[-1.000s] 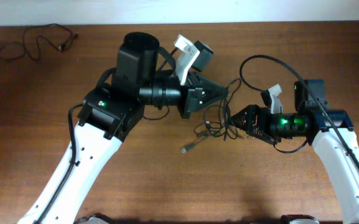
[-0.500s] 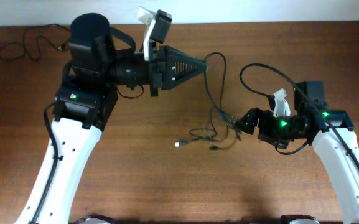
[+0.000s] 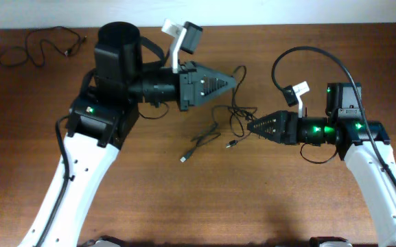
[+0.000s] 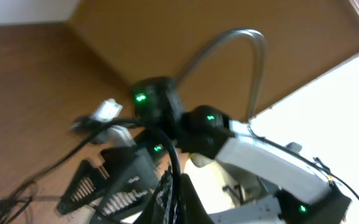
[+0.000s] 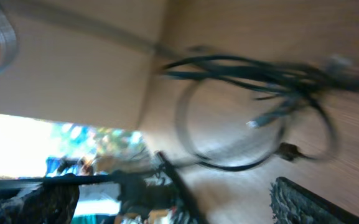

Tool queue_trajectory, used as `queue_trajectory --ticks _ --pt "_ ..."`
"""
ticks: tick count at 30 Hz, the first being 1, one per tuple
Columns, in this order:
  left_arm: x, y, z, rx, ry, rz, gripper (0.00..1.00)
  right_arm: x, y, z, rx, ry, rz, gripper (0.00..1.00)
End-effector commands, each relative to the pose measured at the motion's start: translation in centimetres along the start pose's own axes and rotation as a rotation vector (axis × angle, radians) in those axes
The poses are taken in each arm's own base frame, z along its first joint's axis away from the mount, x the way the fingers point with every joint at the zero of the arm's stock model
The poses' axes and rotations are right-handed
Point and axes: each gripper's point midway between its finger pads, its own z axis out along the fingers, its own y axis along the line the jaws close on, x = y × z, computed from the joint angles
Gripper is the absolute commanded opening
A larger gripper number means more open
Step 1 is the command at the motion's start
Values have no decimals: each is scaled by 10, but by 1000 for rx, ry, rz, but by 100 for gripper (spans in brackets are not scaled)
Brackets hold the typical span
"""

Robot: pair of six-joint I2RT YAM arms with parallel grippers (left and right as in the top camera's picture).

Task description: Untangle cables

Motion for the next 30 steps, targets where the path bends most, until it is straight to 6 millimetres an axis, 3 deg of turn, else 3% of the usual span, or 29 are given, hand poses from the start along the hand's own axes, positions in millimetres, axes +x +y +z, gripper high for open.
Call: queue_trajectory --ticks 1,8,10,14,17,20,24,26,30 --pt "6 -63 1 242 58 182 0 -10 -23 0 142 -45 40 98" --pt "-8 -86 -1 301 41 137 0 -28 -42 -6 255 -131 106 98" --pt "-14 -94 -3 317 19 182 0 -25 -45 -6 271 -125 124 98" --pt "-28 -116 -11 364 -30 256 0 -8 -74 -16 437 -110 219 98" --pt "-37 -127 -22 379 -75 338 0 -2 -76 -16 451 -93 245 98" --pt "-46 -108 -27 321 -97 280 0 -1 -71 -14 416 -85 245 98" --pt "-65 -64 -48 179 -167 137 0 10 -74 -15 440 -51 272 99" --pt "-67 -45 -57 126 -177 53 0 10 -61 -12 367 -38 251 98" --pt "-58 -42 -52 131 -141 -12 0 -17 -25 -26 185 -125 160 98"
